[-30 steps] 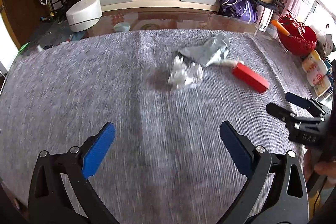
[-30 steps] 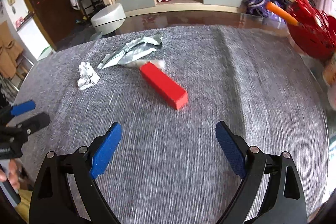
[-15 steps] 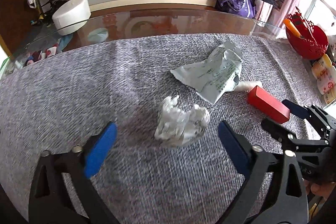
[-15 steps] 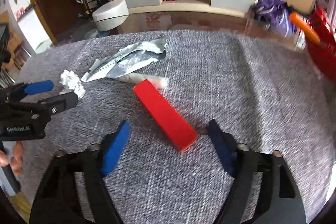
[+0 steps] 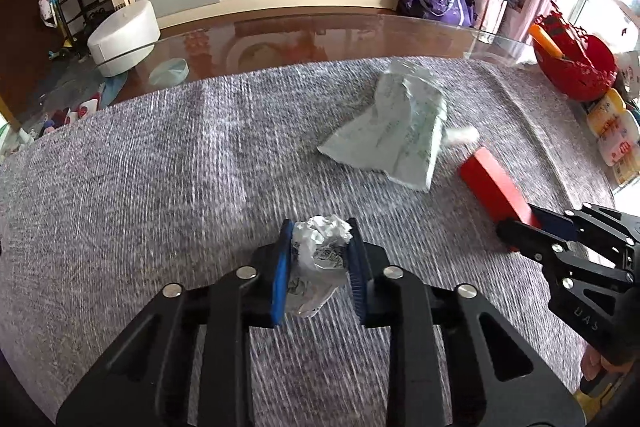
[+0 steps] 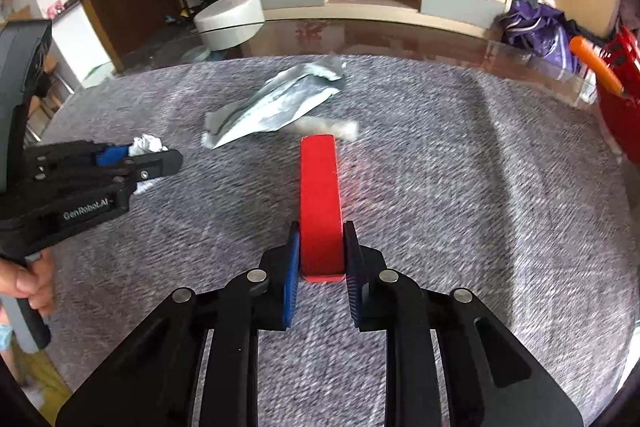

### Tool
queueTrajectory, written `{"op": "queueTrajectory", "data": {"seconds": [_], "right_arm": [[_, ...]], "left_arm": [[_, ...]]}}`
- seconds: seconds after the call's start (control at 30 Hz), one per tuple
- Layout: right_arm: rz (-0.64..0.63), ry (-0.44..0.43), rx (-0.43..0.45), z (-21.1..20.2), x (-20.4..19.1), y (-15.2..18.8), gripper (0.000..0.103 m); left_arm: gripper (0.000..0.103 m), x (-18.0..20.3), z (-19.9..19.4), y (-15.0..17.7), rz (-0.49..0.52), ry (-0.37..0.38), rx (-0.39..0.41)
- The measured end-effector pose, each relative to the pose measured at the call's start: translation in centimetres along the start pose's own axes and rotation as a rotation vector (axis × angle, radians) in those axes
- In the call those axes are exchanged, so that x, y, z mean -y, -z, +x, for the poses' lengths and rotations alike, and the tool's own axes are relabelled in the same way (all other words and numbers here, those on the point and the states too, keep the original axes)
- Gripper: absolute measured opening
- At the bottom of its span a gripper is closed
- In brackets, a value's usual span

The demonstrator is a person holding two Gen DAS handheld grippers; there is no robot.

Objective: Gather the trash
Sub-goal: 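Carry both items over the bin and open both tools to drop them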

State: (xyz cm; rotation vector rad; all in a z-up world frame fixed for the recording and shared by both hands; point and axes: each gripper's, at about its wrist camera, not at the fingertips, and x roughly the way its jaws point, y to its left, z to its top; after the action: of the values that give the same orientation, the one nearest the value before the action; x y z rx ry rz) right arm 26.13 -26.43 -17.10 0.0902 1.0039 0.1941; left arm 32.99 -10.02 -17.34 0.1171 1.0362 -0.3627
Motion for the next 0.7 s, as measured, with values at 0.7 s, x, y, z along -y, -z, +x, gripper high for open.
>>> {"op": "queueTrajectory", "data": {"seconds": [0.7], "right_arm": [[0.123, -0.136, 0.018, -10.7, -4.2, 11.9, 0.021]], "left_arm": [[0.021, 2.5, -17.0, 14.2, 0.04, 0.006, 0.091]]}}
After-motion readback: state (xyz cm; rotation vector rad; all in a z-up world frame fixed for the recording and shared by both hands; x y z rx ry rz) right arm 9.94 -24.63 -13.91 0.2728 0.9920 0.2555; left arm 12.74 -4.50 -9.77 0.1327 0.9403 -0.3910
